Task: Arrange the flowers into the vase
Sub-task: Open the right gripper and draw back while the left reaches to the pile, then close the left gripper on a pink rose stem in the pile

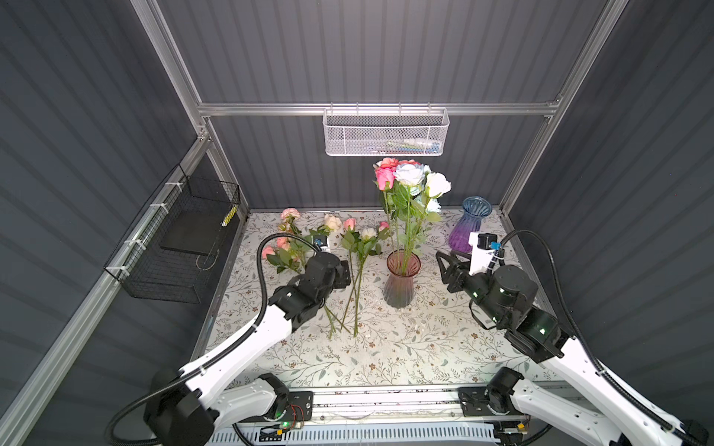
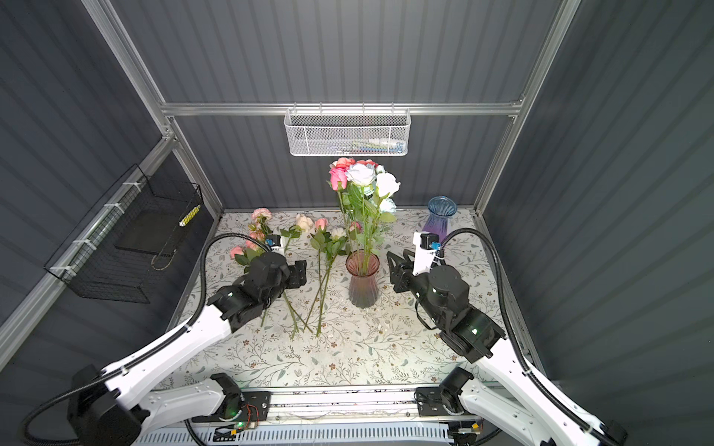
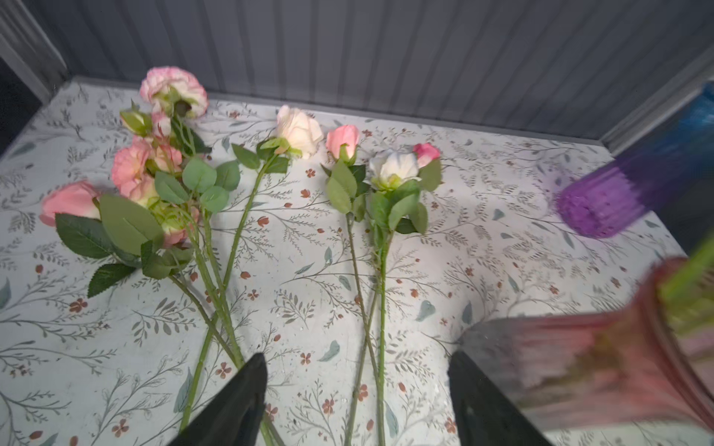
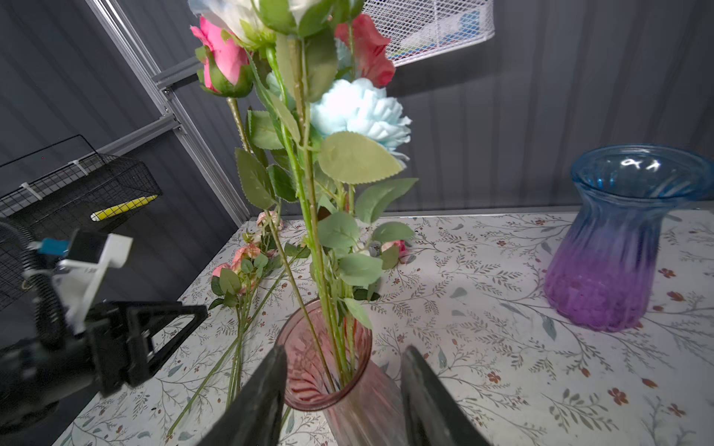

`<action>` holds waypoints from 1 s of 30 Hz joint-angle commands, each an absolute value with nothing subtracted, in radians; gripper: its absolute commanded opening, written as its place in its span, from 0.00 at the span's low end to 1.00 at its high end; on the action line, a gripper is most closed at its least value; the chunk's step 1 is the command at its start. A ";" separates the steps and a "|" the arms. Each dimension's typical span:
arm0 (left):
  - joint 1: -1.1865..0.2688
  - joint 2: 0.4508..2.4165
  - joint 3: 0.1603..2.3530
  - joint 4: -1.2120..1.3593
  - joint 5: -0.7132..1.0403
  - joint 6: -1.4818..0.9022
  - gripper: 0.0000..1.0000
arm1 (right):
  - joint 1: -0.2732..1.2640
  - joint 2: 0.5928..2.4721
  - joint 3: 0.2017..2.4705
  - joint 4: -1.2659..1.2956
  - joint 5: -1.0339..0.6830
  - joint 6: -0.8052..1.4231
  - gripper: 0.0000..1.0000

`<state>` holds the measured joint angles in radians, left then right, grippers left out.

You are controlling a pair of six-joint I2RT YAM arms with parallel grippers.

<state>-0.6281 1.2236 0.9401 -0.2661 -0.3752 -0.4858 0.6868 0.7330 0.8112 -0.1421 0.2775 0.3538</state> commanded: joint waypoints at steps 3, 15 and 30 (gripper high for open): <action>-0.549 1.489 1.098 -0.296 -0.143 -0.512 0.71 | 0.684 0.675 0.711 -0.201 0.346 0.394 0.50; -0.475 1.927 1.364 -0.352 -0.021 -0.493 0.60 | 0.677 0.531 0.556 -0.279 0.384 0.477 0.51; -0.434 2.091 1.466 -0.340 -0.026 -0.476 0.25 | 0.677 0.539 0.517 -0.268 0.372 0.503 0.51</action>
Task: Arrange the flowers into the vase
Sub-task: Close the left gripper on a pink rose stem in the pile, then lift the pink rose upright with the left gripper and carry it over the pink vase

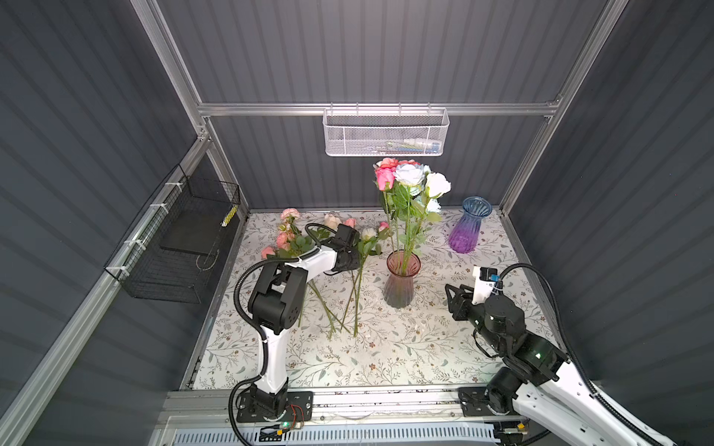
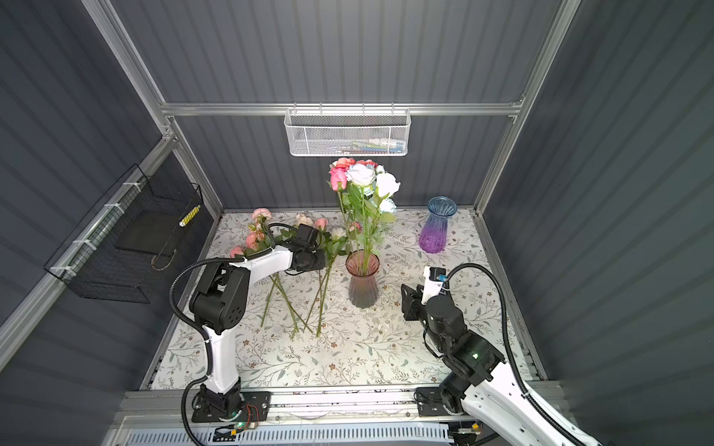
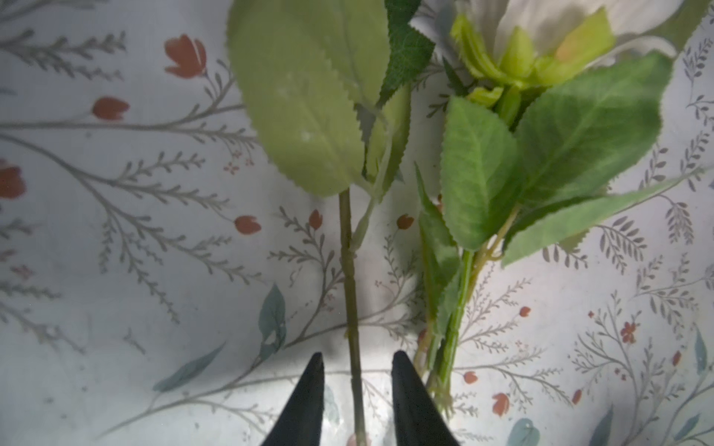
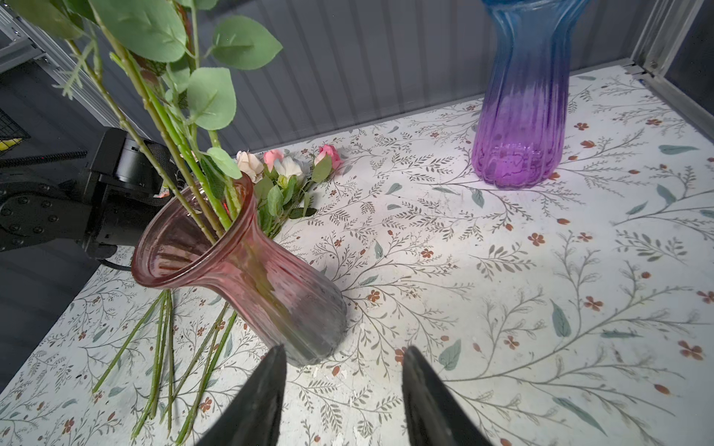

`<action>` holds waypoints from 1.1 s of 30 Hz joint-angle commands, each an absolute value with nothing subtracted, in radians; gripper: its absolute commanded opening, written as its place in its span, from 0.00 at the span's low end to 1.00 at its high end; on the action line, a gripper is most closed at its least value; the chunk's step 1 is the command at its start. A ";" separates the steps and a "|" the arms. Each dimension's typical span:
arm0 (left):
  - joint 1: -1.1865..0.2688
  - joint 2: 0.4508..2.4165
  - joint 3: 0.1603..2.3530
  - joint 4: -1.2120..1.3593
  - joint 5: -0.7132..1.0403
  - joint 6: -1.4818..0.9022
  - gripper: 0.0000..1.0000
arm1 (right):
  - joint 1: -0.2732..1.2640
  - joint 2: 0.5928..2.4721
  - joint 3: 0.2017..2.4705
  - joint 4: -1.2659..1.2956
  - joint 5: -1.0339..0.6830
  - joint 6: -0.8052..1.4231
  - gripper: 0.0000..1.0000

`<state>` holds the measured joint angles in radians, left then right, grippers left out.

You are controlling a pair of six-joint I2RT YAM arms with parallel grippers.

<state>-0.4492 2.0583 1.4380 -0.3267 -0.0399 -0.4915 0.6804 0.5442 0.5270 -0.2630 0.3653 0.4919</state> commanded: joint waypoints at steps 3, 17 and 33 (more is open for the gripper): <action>-0.430 2.083 1.458 -0.331 -0.023 -0.470 0.20 | 0.676 0.530 0.517 -0.274 0.377 0.508 0.51; -0.417 2.097 1.458 -0.325 0.076 -0.425 0.27 | 0.677 0.515 0.532 -0.306 0.391 0.514 0.52; -0.416 1.857 1.426 -0.360 -0.026 -0.429 0.00 | 0.677 0.503 0.551 -0.321 0.392 0.517 0.52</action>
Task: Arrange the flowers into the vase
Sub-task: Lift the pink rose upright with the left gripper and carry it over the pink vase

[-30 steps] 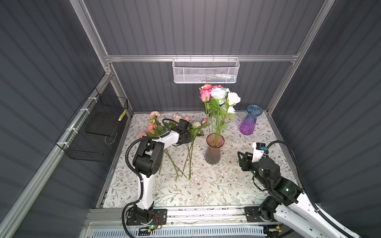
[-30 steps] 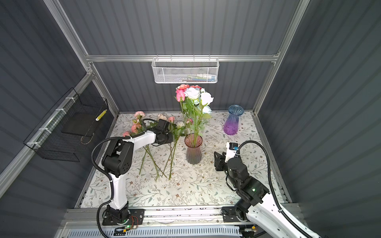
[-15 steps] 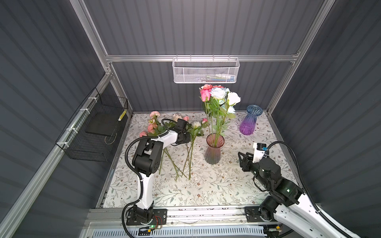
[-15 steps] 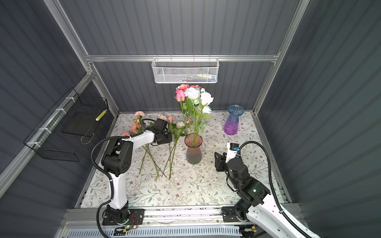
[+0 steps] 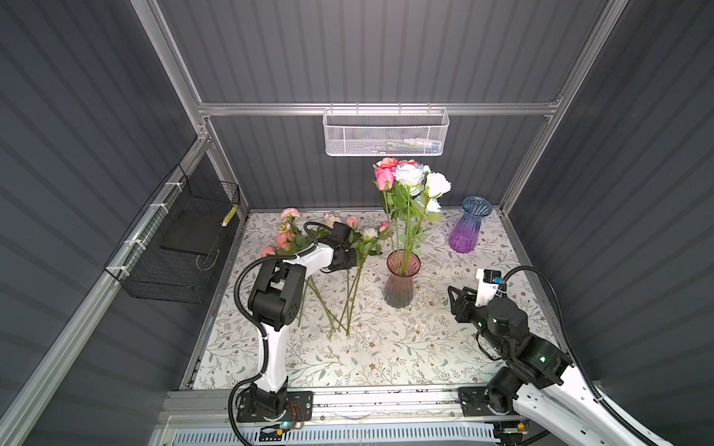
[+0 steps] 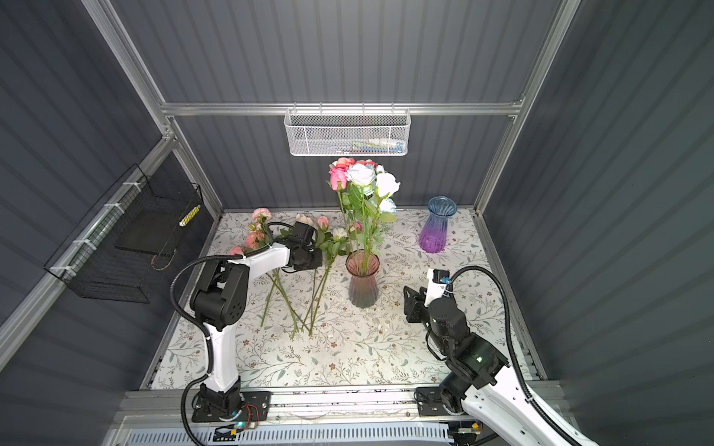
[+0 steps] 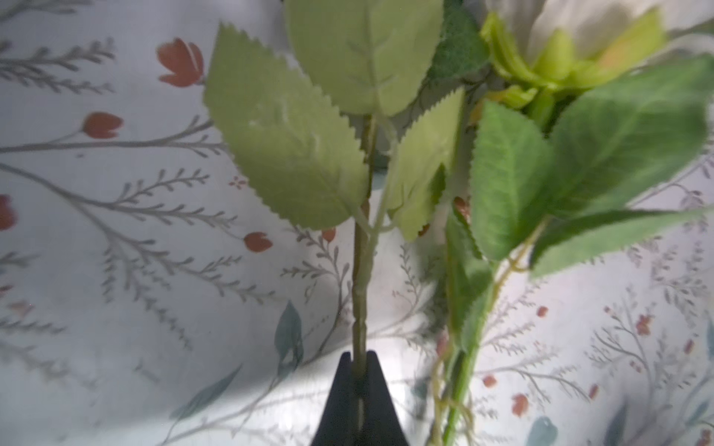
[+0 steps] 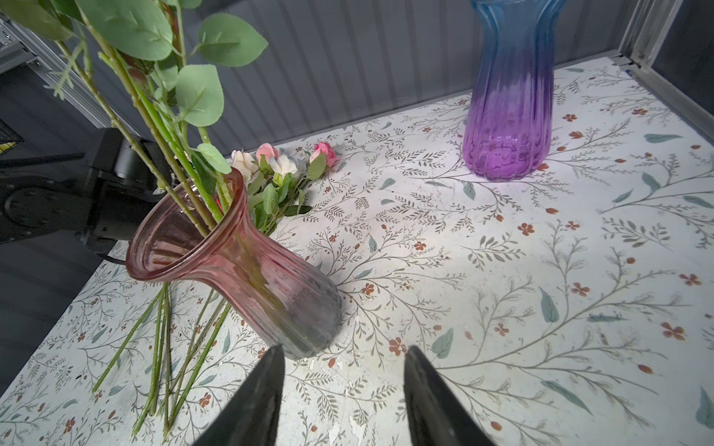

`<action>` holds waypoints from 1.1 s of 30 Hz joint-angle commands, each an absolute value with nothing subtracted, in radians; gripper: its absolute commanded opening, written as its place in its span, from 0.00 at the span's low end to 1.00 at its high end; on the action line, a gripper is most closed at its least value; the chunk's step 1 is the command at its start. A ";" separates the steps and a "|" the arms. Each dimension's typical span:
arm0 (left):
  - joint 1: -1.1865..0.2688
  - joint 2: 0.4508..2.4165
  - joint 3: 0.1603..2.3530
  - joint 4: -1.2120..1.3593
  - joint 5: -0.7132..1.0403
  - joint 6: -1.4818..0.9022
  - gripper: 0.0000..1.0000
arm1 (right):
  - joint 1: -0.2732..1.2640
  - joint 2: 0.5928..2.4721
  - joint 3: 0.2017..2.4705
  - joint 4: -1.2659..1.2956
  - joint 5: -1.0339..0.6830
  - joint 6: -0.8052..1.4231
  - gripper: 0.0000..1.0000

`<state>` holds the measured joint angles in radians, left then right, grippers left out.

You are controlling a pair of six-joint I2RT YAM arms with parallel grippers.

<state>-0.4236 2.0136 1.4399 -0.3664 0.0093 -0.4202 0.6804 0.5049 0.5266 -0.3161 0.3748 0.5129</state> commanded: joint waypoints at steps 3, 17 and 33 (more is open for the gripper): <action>-0.416 1.711 1.352 -0.311 -0.037 -0.444 0.00 | 0.676 0.515 0.564 -0.320 0.384 0.515 0.52; -0.420 1.073 0.893 0.397 0.080 -0.394 0.00 | 0.677 0.523 0.600 -0.311 0.396 0.526 0.52; -0.688 1.212 1.242 0.583 0.179 -0.257 0.00 | 0.676 0.546 0.586 -0.268 0.434 0.563 0.54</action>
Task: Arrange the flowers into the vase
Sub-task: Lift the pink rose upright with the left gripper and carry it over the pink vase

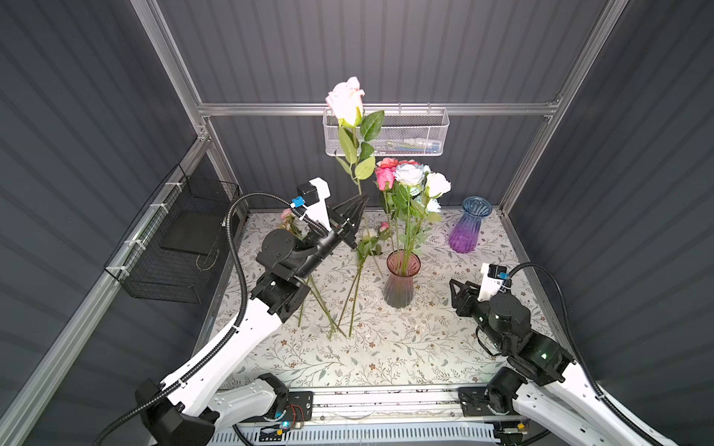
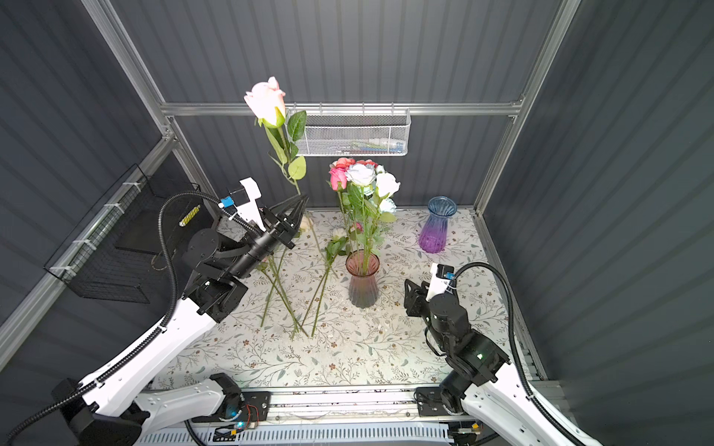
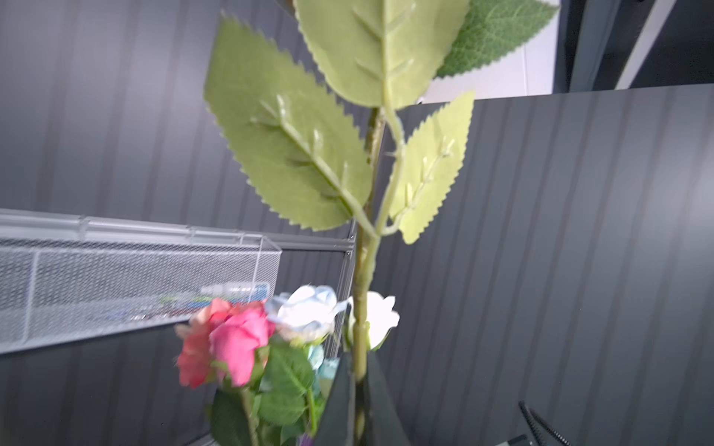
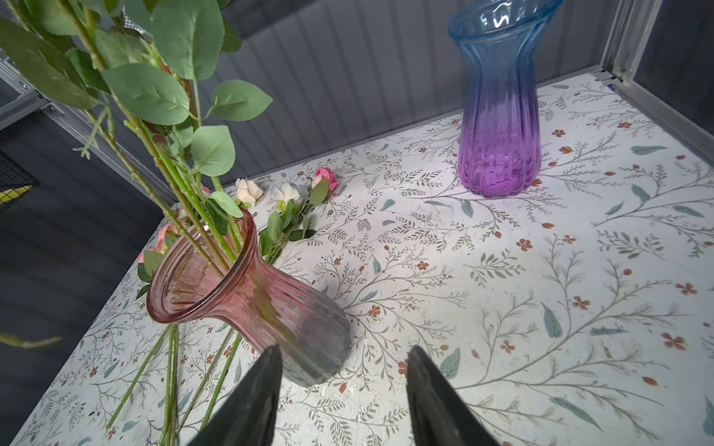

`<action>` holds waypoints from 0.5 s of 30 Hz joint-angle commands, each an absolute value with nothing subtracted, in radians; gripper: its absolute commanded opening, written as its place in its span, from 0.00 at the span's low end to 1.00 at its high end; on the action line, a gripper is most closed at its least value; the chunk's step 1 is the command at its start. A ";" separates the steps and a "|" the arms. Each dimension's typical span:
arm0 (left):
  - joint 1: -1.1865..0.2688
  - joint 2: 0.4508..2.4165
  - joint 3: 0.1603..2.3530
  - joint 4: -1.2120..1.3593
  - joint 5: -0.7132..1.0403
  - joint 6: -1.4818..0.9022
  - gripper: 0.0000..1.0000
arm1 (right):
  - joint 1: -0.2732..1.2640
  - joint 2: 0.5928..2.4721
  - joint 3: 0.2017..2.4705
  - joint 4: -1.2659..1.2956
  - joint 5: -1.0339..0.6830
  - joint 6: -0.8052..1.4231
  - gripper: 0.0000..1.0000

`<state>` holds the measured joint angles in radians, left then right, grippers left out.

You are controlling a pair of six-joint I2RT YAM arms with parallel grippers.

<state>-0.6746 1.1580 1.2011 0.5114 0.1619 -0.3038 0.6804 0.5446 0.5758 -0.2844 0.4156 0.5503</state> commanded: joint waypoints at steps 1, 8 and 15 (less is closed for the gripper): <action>-0.697 1.236 1.255 0.598 0.181 -0.250 0.00 | 0.676 0.547 0.584 -0.269 0.436 0.562 0.54; -0.765 1.387 1.331 0.647 0.146 -0.154 0.00 | 0.675 0.515 0.576 -0.294 0.449 0.557 0.55; -0.780 1.465 1.268 0.713 0.096 -0.126 0.00 | 0.674 0.468 0.555 -0.317 0.468 0.551 0.55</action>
